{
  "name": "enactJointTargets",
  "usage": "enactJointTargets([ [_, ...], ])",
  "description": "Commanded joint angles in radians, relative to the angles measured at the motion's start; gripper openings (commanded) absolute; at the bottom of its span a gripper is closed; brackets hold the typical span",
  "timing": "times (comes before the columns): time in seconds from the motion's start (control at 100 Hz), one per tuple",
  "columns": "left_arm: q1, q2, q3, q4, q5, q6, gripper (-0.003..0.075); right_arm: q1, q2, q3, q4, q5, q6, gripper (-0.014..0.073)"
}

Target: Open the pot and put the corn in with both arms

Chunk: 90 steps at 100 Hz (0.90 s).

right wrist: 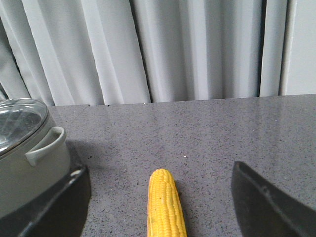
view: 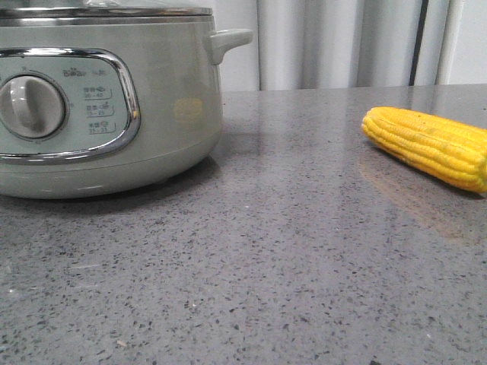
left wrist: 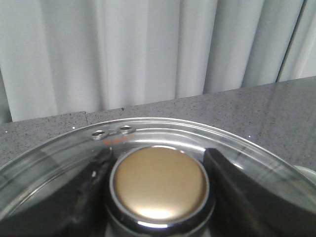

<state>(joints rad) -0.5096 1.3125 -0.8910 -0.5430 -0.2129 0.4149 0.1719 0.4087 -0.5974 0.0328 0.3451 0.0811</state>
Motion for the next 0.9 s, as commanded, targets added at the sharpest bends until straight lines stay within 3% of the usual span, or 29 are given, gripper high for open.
enactJointTargets([
  [0.0, -0.007, -0.065, -0.063, 0.004, -0.083, -0.005, 0.0063, -0.008, 0.016, -0.038, -0.010, -0.070, -0.004, 0.0513],
  [0.17, 0.011, -0.130, -0.176, 0.004, -0.035, 0.008, 0.0063, -0.008, 0.016, -0.038, -0.010, -0.070, -0.004, 0.0513],
  [0.31, 0.087, -0.201, -0.232, 0.004, -0.033, 0.055, 0.0063, -0.008, 0.016, -0.038, -0.010, -0.070, -0.004, 0.0513],
  [0.73, 0.641, -0.315, -0.124, 0.001, 0.038, 0.057, 0.0063, -0.008, 0.016, -0.038, -0.010, -0.070, -0.004, 0.0513],
  [0.89, 0.802, -0.315, -0.005, -0.099, 0.038, 0.057, 0.0063, -0.008, 0.016, -0.038, -0.010, -0.066, -0.004, 0.0513],
])
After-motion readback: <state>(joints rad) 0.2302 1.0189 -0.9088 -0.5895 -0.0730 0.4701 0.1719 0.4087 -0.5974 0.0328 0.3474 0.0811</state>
